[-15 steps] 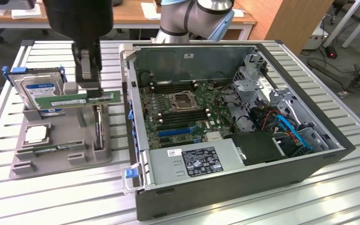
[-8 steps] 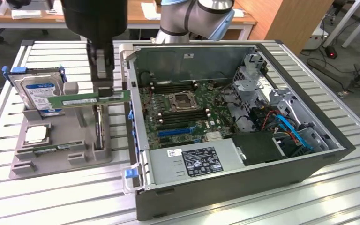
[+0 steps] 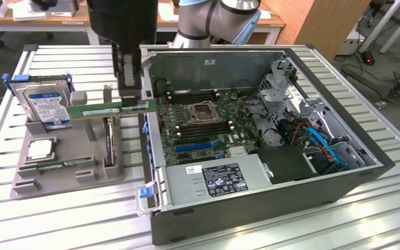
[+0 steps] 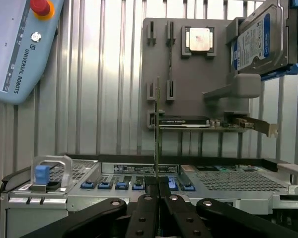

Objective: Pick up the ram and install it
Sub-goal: 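Pick up the ram and move it above insertion slot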

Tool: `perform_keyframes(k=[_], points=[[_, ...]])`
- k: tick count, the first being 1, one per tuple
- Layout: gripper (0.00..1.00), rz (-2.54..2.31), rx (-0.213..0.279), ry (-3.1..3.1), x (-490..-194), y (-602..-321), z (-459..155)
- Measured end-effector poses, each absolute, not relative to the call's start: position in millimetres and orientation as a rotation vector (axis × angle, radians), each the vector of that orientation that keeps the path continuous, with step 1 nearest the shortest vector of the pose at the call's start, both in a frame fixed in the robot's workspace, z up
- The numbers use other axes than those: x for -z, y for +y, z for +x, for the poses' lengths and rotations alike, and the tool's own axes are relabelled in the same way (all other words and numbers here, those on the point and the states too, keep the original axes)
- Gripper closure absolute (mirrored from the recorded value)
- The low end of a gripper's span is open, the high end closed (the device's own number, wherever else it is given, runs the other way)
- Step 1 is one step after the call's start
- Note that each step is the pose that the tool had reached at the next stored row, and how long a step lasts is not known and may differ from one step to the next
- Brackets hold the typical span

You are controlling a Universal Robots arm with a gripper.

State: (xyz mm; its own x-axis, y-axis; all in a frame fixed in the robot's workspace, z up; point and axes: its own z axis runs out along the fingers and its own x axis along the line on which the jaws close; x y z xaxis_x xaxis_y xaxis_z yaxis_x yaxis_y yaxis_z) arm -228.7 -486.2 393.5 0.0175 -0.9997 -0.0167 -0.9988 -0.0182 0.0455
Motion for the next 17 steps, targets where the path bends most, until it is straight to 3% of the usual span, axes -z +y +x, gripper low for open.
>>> perform_keyframes(k=[17], points=[[0.89,2.228,0.069,-2.184,-394,-486,-183]])
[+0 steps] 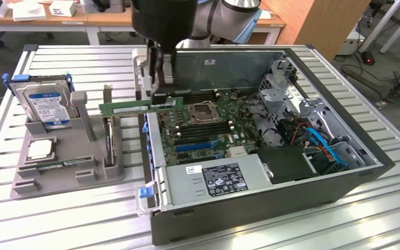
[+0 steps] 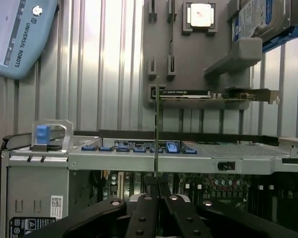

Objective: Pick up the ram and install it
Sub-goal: 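Pick up the ram and move it above insertion slot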

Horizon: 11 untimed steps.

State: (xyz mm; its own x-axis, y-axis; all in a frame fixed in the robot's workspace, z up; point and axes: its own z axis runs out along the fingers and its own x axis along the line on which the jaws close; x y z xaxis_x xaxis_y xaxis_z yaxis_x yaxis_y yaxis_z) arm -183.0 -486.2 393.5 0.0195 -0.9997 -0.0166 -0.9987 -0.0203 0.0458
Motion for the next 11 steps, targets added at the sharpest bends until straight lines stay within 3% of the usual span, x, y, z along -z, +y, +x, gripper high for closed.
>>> perform_keyframes(k=[11], points=[[0.89,2.229,0.069,-2.183,-393,-486,-154]])
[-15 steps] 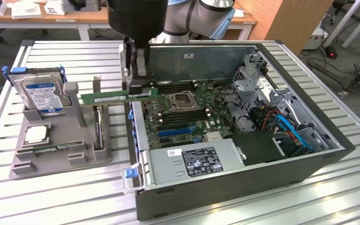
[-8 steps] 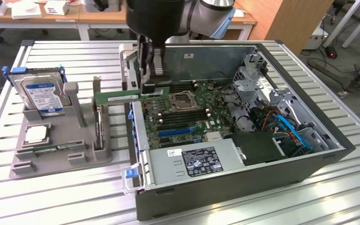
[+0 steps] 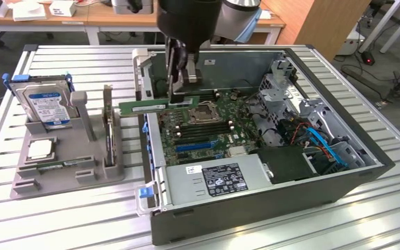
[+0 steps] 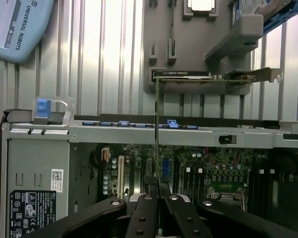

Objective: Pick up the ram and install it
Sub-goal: 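Pick up the ram and move it above insertion slot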

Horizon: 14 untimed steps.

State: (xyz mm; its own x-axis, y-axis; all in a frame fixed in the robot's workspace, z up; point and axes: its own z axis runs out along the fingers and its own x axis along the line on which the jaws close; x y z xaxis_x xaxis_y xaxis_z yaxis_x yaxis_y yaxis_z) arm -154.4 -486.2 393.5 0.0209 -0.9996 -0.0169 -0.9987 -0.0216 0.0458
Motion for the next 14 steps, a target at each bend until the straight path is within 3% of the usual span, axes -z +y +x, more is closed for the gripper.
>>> perform_keyframes(k=[14], points=[[0.89,2.23,0.069,-2.182,-393,-486,-101]])
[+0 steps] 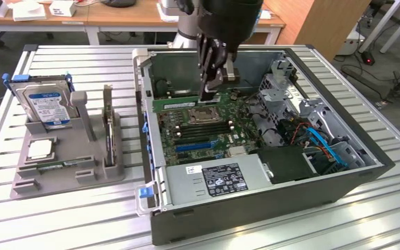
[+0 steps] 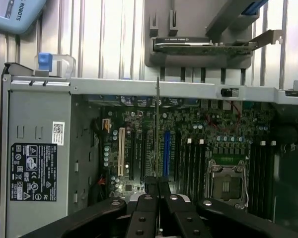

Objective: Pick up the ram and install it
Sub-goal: 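Pick up the ram and move it above insertion slot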

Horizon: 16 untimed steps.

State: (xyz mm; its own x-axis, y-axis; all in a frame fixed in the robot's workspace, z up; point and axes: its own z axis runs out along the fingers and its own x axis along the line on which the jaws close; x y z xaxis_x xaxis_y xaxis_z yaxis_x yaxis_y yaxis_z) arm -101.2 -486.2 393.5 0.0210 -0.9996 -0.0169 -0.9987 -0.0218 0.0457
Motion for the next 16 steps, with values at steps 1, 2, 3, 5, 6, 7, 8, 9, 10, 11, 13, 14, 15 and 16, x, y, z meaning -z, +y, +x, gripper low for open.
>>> perform_keyframes(k=[1,2,3,5,6,7,8,9,10,11,13,14,15,16], points=[[0.89,2.23,0.069,-2.182,-394,-486,-98],[0.89,2.23,0.069,-2.182,-394,-486,-95],[0.89,2.23,0.069,-2.182,-393,-486,-93],[0.89,2.23,0.069,-2.182,-393,-486,-88],[0.89,2.23,0.069,-2.182,-393,-486,-86],[0.89,2.23,0.069,-2.182,-393,-486,-84],[0.89,2.23,0.069,-2.182,-394,-486,-82],[0.89,2.23,0.069,-2.182,-394,-486,-80],[0.89,2.23,0.069,-2.182,-394,-486,-77],[0.89,2.23,0.069,-2.182,-393,-486,-74],[0.89,2.23,0.069,-2.182,-394,-486,-68],[0.89,2.23,0.069,-2.182,-393,-486,-66],[0.89,2.23,0.069,-2.182,-393,-486,-63],[0.89,2.23,0.069,-2.182,-394,-486,-61]])
